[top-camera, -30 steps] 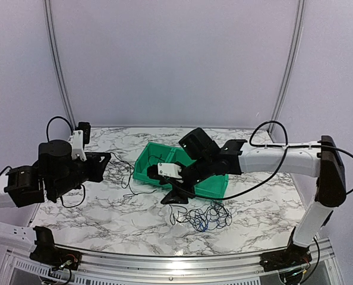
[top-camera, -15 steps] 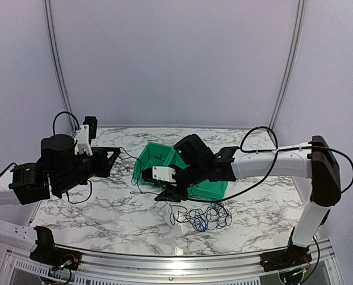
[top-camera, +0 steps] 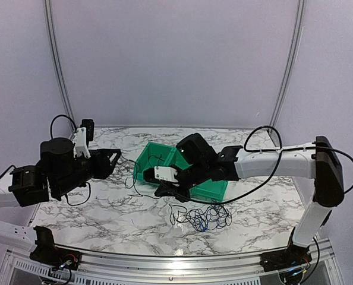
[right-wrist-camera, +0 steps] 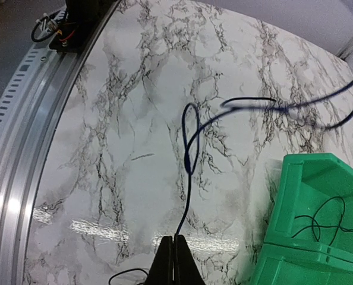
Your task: Untangle the cables
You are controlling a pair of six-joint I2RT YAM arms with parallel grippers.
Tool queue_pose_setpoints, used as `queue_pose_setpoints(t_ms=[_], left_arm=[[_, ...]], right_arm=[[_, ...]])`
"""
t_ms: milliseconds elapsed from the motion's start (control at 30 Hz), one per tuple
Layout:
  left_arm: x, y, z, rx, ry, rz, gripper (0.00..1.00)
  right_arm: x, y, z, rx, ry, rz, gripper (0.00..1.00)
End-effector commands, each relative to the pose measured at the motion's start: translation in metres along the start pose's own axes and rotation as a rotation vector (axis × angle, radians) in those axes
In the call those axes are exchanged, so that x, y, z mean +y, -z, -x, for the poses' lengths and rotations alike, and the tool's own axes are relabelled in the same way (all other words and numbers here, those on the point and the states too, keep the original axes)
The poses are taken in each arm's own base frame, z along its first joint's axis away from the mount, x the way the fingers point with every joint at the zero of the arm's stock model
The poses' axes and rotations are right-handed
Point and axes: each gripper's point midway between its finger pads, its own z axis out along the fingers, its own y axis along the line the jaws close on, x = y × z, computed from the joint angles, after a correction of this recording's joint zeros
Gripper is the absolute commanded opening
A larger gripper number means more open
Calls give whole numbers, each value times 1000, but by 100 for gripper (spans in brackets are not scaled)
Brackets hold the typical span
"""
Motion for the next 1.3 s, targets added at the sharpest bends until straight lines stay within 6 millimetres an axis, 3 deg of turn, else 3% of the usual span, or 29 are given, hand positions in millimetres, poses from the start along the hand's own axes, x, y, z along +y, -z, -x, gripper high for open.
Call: queue_pose_setpoints(t_ms=[0, 233, 433, 600, 900, 1267], left_arm=[[29, -5, -31, 52, -16, 105, 44], [62, 0, -108, 212, 5, 118, 53], [49, 12, -149, 296, 110, -73, 50], [52, 10, -180, 343, 130, -92, 44], [46, -14, -201, 369, -26, -77, 56], [32, -45, -228, 429, -107, -97, 51]], right_arm=[[25, 33, 28, -88, -6, 114, 0], [40, 37, 36, -102, -88, 218, 0], [32, 36, 50, -117, -124, 223, 0], [20, 39, 61, -136, -140, 206, 0], [12, 42, 63, -142, -162, 204, 0], [11, 43, 67, -151, -166, 207, 0]])
